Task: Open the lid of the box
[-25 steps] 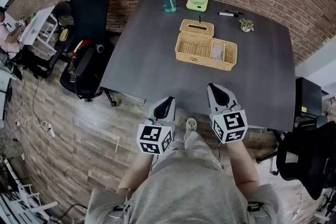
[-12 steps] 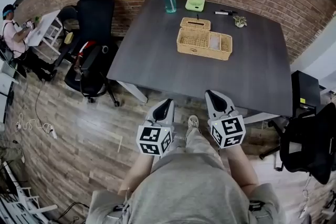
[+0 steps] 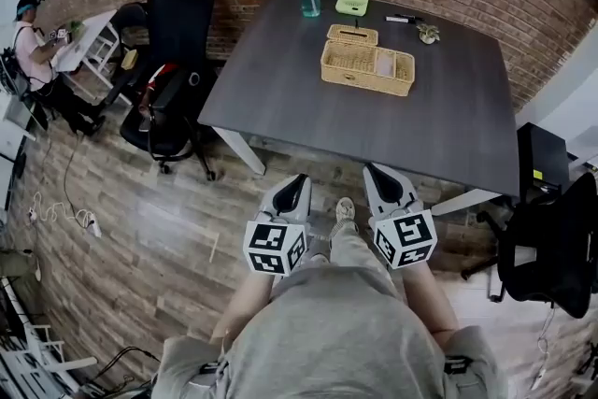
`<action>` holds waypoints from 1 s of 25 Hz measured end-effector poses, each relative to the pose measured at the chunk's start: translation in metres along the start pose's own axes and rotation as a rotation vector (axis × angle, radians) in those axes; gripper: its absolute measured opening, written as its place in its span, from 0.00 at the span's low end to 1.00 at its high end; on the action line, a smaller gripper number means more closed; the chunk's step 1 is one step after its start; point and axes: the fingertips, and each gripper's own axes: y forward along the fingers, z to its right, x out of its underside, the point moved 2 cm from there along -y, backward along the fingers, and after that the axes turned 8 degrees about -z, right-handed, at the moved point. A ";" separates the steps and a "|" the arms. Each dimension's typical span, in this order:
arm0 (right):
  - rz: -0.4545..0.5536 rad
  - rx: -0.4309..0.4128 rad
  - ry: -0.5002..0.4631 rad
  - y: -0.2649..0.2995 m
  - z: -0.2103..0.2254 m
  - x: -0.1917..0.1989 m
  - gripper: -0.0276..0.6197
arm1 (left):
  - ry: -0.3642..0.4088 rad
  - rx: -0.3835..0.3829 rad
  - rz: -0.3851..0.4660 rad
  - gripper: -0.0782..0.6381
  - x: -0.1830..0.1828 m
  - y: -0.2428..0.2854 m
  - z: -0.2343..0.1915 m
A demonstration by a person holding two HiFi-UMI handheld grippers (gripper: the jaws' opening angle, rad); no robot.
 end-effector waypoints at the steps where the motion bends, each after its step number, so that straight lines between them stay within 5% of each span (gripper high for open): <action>1: 0.001 -0.002 -0.001 -0.002 -0.003 0.000 0.05 | -0.001 -0.001 0.001 0.15 0.001 -0.003 0.000; 25: 0.003 -0.011 0.018 -0.016 -0.025 0.014 0.05 | 0.002 0.005 0.000 0.15 0.015 -0.022 0.005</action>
